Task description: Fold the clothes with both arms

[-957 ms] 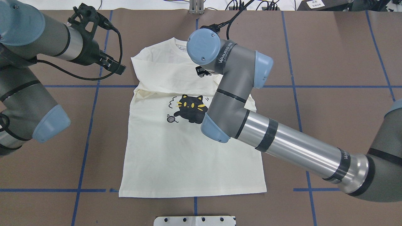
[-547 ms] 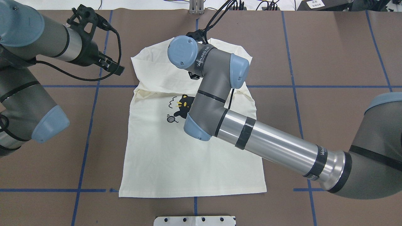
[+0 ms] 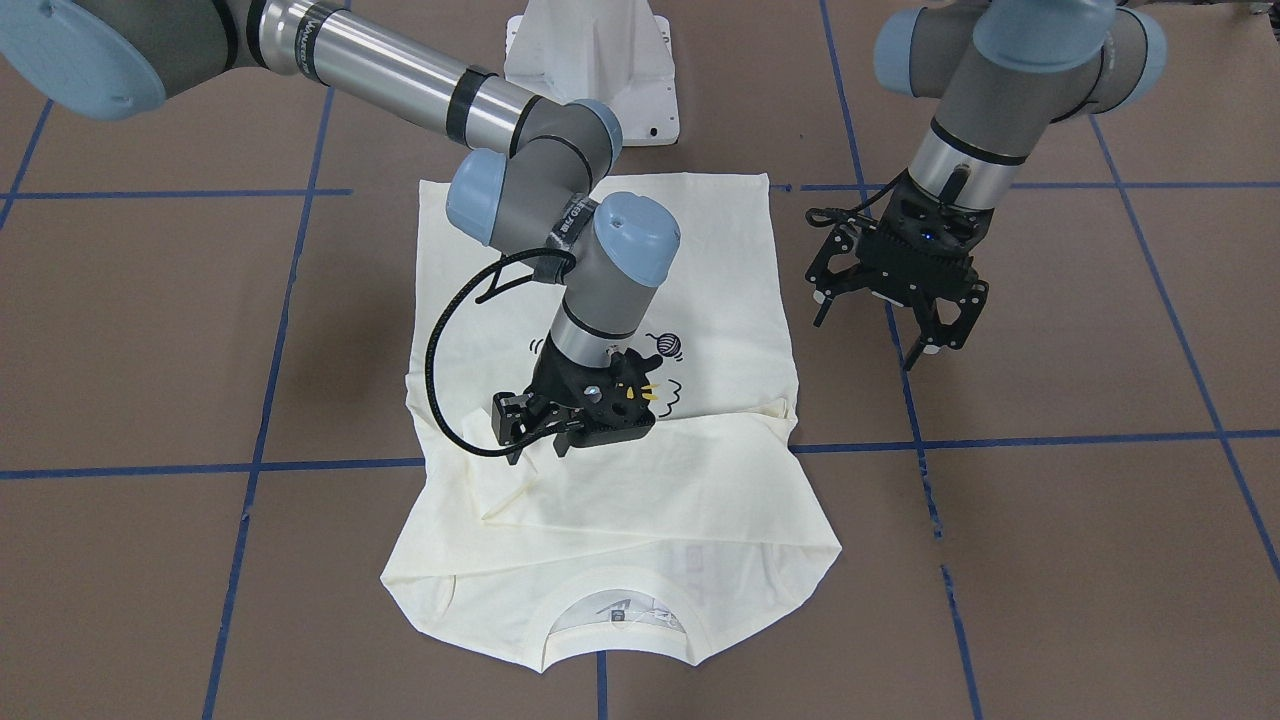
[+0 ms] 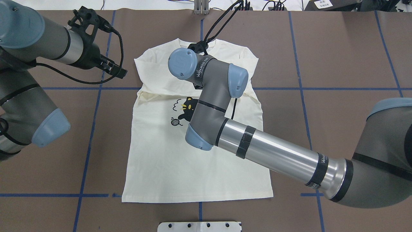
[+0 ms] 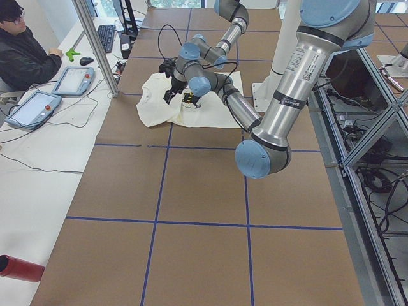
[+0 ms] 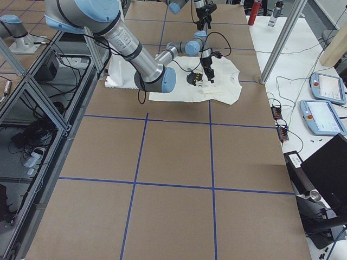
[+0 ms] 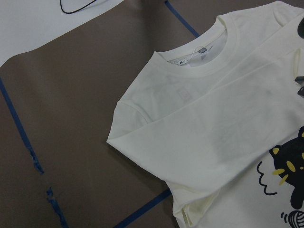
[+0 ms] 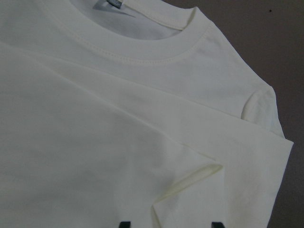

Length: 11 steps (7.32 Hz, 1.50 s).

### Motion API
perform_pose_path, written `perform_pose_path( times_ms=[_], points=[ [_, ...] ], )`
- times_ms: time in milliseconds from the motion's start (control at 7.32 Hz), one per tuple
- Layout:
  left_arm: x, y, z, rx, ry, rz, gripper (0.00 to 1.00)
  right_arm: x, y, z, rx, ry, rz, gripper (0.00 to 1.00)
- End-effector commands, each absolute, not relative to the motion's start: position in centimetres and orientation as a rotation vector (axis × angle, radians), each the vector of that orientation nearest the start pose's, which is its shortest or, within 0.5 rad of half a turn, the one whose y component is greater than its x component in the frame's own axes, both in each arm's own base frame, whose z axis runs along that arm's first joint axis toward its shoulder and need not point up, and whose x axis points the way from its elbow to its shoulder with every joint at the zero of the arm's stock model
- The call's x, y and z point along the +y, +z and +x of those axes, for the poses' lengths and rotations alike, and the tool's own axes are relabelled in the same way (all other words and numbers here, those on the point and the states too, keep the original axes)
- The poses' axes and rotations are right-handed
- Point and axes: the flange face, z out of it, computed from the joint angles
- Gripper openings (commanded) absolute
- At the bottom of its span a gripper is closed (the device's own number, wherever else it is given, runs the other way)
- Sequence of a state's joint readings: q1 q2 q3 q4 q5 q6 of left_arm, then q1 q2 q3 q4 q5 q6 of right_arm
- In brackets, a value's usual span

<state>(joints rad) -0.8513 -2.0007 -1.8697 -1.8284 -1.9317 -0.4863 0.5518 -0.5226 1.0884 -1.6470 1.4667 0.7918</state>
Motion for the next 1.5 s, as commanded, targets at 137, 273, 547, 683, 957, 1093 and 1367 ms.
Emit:
perform_pose_path(
  times_ms=[137, 273, 547, 683, 957, 1093, 1367],
  points=[
    [-51.8, 25.6, 32.3, 0.832, 0.389, 0.618, 1.0, -56.5, 22.2, -63.8, -0.27, -0.22, 0.387, 0.63],
    [-51.8, 25.6, 32.3, 0.831, 0.39, 0.618, 1.0, -56.5, 22.3, -63.8, -0.27, -0.218, 0.387, 0.62],
    [-51.8, 25.7, 32.3, 0.83, 0.39, 0.616, 1.0, -56.6, 22.3, -63.9, -0.267, -0.22, 0.385, 0.56],
    [-51.8, 25.7, 32.3, 0.83, 0.39, 0.617, 1.0, -56.6, 22.5, -63.9, -0.265, -0.22, 0.383, 0.56],
    [-51.8, 25.7, 32.4, 0.83, 0.39, 0.616, 1.0, -56.6, 22.6, -64.0, -0.263, -0.221, 0.38, 0.56],
    [-51.8, 25.7, 32.4, 0.83, 0.39, 0.616, 1.0, -56.6, 22.6, -64.0, -0.263, -0.222, 0.38, 0.56],
    [-51.8, 25.7, 32.4, 0.83, 0.39, 0.616, 1.0, -56.6, 22.9, -64.0, -0.259, -0.223, 0.377, 0.53]
  ],
)
